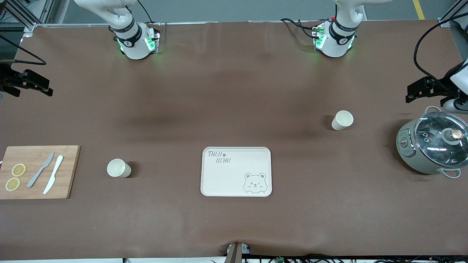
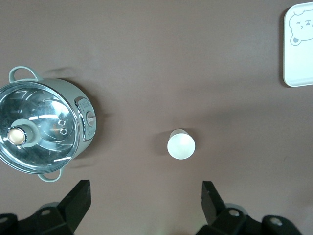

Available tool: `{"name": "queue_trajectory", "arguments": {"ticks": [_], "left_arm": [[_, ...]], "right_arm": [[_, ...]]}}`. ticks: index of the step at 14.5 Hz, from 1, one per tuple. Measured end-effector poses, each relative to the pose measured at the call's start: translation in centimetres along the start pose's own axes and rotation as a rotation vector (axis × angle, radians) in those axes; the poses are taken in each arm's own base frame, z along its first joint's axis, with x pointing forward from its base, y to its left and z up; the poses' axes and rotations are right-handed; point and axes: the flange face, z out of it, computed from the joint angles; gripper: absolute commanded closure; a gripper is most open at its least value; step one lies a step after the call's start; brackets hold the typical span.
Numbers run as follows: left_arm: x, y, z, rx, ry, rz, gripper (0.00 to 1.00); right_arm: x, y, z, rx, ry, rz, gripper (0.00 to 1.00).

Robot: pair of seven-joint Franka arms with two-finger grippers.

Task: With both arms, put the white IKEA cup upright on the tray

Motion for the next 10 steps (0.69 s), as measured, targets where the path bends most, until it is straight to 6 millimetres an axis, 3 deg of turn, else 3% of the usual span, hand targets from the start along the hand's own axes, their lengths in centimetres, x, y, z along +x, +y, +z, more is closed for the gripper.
{"name": "queue_trajectory", "arguments": {"ticks": [6,10], "left_arm": [[0.3,0.3,0.9,-0.001,-0.016,0.007,0.0],[0.1,0.3,4.7,0.002,0.029,0.006,0.0]], "right_arm": [[0.0,0.0,0.2,0.0,-0.005,0.0,0.0],[0.0,0.0,0.4,0.0,-0.007,0.0,0.0]]}}
